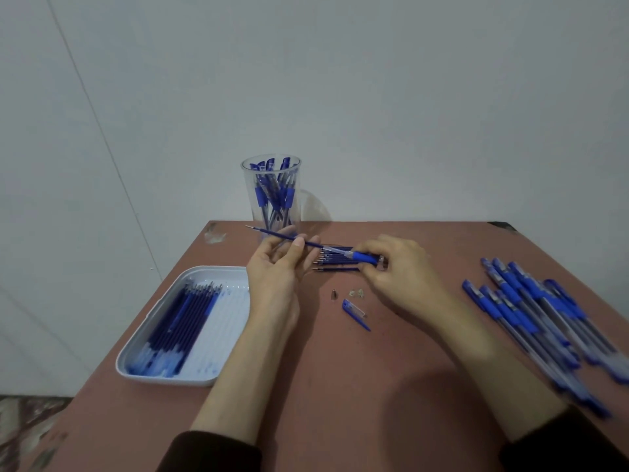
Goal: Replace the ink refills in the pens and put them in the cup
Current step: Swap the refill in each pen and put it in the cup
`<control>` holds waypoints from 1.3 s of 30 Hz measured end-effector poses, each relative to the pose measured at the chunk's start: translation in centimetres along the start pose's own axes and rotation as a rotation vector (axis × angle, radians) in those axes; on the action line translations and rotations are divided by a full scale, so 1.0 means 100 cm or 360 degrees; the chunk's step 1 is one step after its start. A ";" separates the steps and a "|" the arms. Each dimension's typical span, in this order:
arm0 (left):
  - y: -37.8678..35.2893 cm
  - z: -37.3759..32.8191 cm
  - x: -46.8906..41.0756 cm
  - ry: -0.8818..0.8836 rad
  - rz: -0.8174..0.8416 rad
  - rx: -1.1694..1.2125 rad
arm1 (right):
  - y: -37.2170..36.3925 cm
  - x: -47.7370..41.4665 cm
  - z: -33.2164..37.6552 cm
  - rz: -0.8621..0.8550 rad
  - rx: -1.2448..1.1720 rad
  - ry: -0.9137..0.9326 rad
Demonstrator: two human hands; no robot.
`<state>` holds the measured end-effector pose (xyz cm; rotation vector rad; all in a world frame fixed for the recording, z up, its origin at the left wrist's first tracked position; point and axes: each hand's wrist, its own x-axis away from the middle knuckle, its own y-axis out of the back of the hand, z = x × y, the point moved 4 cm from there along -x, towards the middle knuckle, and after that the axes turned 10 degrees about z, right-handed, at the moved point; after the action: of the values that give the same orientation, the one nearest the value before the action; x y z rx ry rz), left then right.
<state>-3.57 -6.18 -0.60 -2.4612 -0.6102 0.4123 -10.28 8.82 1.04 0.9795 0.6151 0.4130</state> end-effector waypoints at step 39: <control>0.001 0.005 0.001 0.0129 0.0348 -0.0968 | 0.004 0.000 -0.003 -0.0125 -0.0998 -0.0085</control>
<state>-3.62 -5.97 -1.08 -3.1253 -0.4818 0.2271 -10.52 9.26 1.26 0.3652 0.4310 0.4693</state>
